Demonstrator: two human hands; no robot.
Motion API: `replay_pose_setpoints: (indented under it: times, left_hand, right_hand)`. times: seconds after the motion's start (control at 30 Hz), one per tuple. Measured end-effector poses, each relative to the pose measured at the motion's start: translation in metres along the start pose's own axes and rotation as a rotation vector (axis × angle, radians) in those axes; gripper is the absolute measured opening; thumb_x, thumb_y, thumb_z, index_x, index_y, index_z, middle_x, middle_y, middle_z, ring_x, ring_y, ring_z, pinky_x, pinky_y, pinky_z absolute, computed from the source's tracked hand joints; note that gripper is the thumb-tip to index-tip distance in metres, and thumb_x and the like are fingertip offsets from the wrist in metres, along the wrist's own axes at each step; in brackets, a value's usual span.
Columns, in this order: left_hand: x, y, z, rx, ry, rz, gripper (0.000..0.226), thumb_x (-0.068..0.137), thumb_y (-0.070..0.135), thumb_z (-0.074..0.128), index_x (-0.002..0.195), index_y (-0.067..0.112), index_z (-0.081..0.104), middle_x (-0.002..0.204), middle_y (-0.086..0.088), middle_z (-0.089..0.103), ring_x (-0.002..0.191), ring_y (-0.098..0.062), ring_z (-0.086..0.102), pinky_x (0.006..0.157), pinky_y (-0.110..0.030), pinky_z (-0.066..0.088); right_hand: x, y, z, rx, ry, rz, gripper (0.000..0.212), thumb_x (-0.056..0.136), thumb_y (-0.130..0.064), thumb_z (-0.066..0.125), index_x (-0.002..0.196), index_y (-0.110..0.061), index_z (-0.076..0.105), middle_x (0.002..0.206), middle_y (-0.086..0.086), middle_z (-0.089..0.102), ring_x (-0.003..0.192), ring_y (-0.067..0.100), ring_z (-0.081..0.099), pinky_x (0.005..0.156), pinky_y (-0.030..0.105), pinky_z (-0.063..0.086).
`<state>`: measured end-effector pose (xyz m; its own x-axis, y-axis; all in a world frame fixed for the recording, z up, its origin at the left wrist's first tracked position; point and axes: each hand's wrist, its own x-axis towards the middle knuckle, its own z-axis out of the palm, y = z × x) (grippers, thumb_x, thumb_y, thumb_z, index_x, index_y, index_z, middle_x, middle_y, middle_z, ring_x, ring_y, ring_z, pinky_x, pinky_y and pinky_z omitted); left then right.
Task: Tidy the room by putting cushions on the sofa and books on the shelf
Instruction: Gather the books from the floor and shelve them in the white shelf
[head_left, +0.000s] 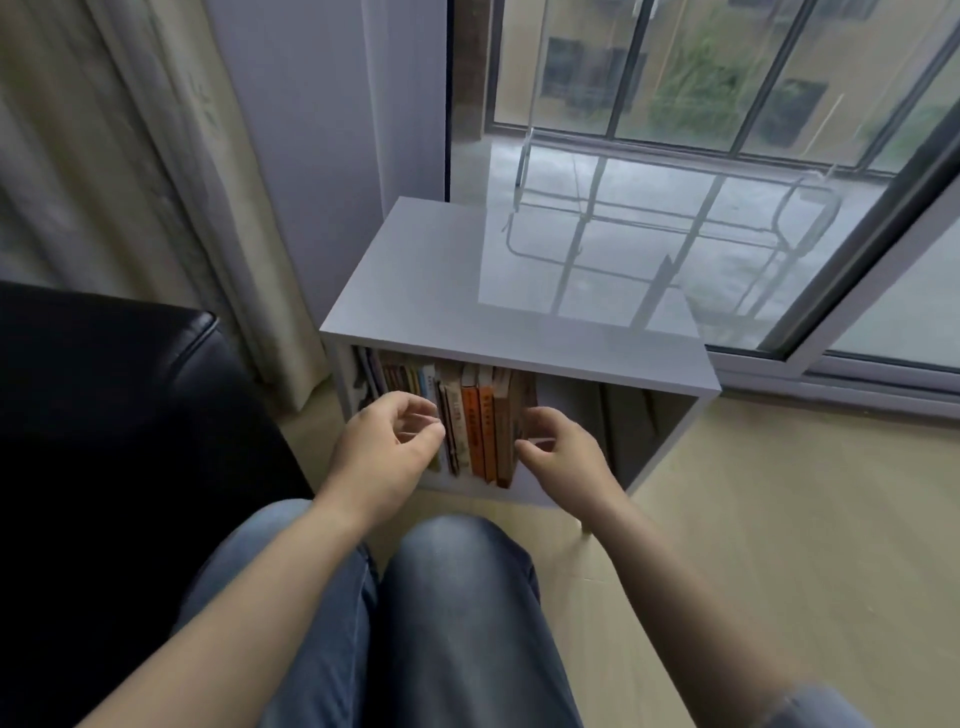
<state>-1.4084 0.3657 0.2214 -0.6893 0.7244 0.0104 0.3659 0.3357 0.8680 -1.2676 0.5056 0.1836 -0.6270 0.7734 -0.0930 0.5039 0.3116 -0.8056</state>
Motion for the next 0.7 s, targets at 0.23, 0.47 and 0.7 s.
replay_pose_setpoints:
  times: [0.23,0.47,0.7]
  left_hand:
    - [0.012,-0.020,-0.001,-0.055,0.050,-0.023,0.010,0.088,0.019,0.064,0.097,0.024,0.064,0.091,0.009,0.069,0.089,-0.002,0.063,0.071,-0.015,0.048]
    - [0.026,-0.036,0.006,-0.114,0.066,-0.047,0.014,0.088,0.017,0.064,0.098,0.026,0.065,0.091,0.011,0.071,0.089,0.001,0.064,0.071,-0.011,0.047]
    - [0.035,-0.042,0.010,-0.135,0.064,-0.080,0.015,0.088,0.015,0.064,0.098,0.026,0.064,0.092,0.008,0.071,0.089,-0.001,0.065,0.071,-0.011,0.048]
  right_hand:
    - [0.056,0.019,0.037,-0.267,-0.080,0.006,0.053,0.094,-0.027,0.053,0.143,-0.029,0.034,0.124,0.008,0.055,0.097,0.019,0.061,0.079,0.031,0.054]
    - [0.095,0.039,0.063,-0.499,-0.142,0.035,0.083,0.091,-0.028,0.055,0.152,-0.035,-0.001,0.153,0.011,0.027,0.118,0.028,0.055,0.093,0.044,0.052]
    - [0.097,0.054,0.068,-0.396,0.178,-0.019,0.040,0.091,-0.028,0.058,0.125,-0.017,0.041,0.111,0.009,0.063,0.093,0.027,0.064,0.073,0.040,0.055]
